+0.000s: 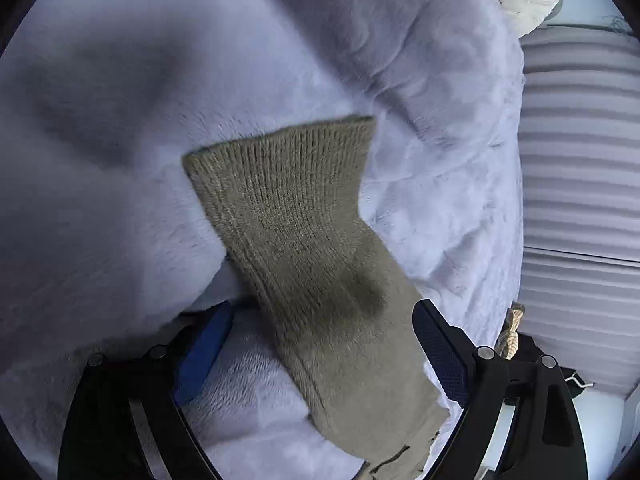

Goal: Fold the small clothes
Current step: 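Lift the held sleeve and fold it across the sweater body, then open the left gripper to lay the cuff on the body, then withdraw the left gripper while moving the right gripper toward the folded cuff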

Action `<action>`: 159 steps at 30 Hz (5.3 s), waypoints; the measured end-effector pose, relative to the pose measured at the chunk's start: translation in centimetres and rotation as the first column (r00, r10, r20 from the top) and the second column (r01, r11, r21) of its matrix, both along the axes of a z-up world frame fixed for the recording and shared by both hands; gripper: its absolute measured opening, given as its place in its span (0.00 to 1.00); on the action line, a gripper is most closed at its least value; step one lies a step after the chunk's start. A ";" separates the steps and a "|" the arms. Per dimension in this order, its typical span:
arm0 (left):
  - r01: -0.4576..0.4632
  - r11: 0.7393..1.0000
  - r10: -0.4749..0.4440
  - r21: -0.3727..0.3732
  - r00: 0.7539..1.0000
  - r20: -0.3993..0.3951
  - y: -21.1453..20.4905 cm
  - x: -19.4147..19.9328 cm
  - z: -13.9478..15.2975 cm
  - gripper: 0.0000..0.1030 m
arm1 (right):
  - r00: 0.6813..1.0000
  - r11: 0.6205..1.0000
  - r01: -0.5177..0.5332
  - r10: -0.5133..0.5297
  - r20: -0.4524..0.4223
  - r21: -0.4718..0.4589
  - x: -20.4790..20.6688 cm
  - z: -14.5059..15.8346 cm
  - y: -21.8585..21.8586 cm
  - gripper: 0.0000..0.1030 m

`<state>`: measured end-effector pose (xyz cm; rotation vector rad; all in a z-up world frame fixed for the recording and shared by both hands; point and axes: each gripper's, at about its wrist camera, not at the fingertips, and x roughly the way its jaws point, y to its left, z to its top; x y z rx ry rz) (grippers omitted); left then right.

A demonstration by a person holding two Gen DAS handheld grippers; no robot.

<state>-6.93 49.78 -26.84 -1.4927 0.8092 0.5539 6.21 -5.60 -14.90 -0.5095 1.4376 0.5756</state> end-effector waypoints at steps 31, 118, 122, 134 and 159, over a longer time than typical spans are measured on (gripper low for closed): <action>0.711 0.503 -0.539 0.491 0.702 -0.465 -30.0 14.9 18.1 0.07 | 0.972 0.973 0.232 -0.233 0.041 0.017 5.7 4.6 -2.3 0.68; 0.971 0.138 -0.855 0.193 0.215 -0.472 -60.6 23.2 12.2 0.76 | 0.920 0.919 0.387 -0.379 -0.099 0.075 12.2 -1.3 -23.5 0.68; 0.972 0.130 -0.883 0.194 0.202 -0.424 -58.7 21.3 12.5 0.76 | 0.896 0.885 0.435 -0.407 -0.177 0.165 12.1 -1.3 -23.9 0.68; 0.918 0.395 -0.910 -0.034 0.385 -0.156 -57.0 21.7 7.4 0.76 | 0.884 0.867 0.460 -0.428 -0.187 0.190 13.0 -0.5 -23.0 0.68; 0.993 0.103 -0.954 0.061 0.116 -0.275 -59.0 15.6 9.9 0.71 | 0.747 0.752 0.630 -0.520 -0.414 0.194 10.9 -6.2 -27.5 0.70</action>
